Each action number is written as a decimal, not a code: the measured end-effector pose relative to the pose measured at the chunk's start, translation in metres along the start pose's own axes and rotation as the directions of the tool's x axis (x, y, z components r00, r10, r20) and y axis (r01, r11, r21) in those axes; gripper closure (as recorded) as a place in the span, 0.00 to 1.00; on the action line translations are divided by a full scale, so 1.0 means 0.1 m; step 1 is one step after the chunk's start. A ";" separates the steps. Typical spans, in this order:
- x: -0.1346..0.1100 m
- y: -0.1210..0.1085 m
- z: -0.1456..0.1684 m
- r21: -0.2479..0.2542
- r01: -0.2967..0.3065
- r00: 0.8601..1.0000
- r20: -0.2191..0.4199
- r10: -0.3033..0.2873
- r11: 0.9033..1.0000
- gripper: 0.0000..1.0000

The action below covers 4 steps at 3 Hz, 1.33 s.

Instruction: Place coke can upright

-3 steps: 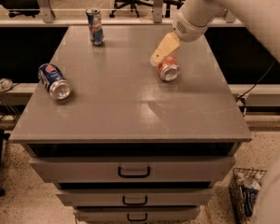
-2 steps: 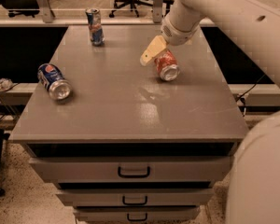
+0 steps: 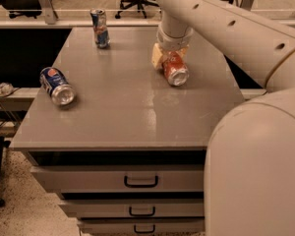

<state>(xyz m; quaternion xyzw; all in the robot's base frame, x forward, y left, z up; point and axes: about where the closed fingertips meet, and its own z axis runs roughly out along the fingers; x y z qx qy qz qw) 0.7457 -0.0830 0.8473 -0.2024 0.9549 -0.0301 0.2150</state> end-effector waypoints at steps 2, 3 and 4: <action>-0.16 0.03 -0.31 0.078 -0.004 0.998 0.058 -0.001 0.997 0.90; -0.22 0.14 -0.70 0.036 0.083 0.978 0.191 -0.088 0.996 1.00; -0.28 0.23 -1.01 -0.043 0.176 0.917 0.369 -0.149 0.983 1.00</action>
Offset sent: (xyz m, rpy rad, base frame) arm -0.0071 0.0218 0.0778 -0.0479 -0.1845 0.0214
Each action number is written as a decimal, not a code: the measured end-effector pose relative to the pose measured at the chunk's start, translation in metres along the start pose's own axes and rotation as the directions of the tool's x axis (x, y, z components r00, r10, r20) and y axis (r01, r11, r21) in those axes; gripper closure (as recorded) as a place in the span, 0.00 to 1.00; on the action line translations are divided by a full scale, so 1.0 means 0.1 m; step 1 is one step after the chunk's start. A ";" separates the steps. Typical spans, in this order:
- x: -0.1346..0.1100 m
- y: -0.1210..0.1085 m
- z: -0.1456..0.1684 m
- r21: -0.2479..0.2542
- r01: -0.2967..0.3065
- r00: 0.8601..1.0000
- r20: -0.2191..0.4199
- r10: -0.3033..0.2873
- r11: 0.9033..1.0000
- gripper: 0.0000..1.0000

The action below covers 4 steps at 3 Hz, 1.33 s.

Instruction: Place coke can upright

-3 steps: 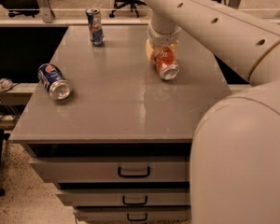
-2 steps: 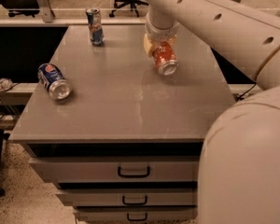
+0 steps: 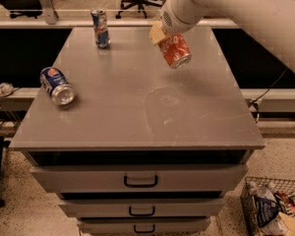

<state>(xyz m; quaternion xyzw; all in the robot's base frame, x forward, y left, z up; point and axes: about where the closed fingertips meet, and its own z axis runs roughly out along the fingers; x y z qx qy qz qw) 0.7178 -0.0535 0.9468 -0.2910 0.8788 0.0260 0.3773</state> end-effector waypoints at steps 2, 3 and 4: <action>-0.21 -0.22 -0.39 -0.281 -0.024 0.927 0.353 0.127 0.960 1.00; 0.04 -0.23 -0.54 -0.409 0.032 0.893 0.421 0.157 0.912 1.00; 0.31 -0.16 -0.61 -0.453 0.154 0.862 0.495 0.105 0.878 1.00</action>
Offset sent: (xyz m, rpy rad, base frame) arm -0.0576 -0.0445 0.0684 0.3348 -0.4302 0.7336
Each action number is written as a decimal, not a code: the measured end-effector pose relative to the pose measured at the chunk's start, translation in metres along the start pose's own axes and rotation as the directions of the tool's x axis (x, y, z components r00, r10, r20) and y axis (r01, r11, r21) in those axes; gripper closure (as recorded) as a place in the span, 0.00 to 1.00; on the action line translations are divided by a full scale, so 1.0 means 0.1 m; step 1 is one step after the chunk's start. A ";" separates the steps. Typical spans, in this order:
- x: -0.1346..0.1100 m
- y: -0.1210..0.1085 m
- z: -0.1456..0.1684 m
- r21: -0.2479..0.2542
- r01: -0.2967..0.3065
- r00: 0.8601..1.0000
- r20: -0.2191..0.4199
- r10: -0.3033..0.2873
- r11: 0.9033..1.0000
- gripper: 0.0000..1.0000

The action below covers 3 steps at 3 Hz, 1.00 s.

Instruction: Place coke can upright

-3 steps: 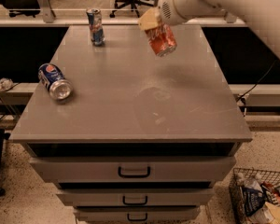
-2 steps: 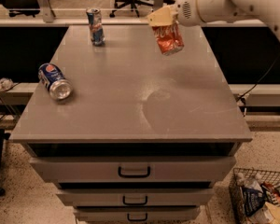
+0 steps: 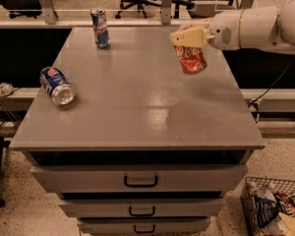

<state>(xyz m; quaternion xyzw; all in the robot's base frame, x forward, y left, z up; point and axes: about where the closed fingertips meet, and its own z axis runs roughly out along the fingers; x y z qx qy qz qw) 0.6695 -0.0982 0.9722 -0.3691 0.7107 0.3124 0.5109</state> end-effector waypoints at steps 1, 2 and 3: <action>0.17 0.13 -0.11 -0.053 0.125 0.990 0.070 -0.121 0.991 1.00; 0.33 0.21 -0.18 -0.058 0.299 0.942 0.181 -0.285 0.953 1.00; 0.41 0.22 -0.22 -0.041 0.390 0.894 0.254 -0.368 0.920 1.00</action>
Offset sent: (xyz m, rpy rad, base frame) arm -0.0476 -0.0194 -0.0361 -0.0670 -0.5945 0.2313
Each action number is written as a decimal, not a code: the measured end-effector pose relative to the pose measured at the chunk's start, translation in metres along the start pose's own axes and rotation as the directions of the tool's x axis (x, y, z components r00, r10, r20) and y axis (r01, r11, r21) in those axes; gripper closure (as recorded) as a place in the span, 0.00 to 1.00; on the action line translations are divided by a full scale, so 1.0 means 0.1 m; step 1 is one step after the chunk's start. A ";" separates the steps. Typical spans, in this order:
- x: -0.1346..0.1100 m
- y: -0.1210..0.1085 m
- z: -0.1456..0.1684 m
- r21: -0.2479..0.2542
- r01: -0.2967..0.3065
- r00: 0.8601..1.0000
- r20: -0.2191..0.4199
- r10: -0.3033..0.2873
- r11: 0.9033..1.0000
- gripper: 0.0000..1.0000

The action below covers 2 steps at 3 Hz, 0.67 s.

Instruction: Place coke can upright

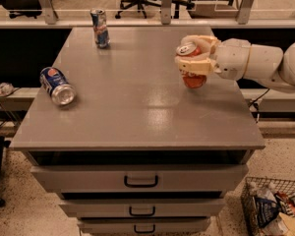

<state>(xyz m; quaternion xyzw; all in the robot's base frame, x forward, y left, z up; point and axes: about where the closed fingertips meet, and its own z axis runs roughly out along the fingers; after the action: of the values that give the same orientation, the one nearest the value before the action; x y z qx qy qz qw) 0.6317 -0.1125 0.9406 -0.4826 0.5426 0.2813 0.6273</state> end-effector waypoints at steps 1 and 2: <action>0.09 0.00 -0.06 -0.007 0.022 0.997 0.074 -0.022 1.000 0.84; 0.18 -0.03 -0.12 0.002 -0.010 0.994 0.106 0.010 1.000 0.61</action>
Offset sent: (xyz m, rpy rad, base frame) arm 0.0061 -0.0335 -0.0256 0.1551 -0.0053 0.0115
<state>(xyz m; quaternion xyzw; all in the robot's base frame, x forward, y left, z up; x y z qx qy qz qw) 0.6337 -0.1280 0.9254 -0.4636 0.5114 0.3088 0.6544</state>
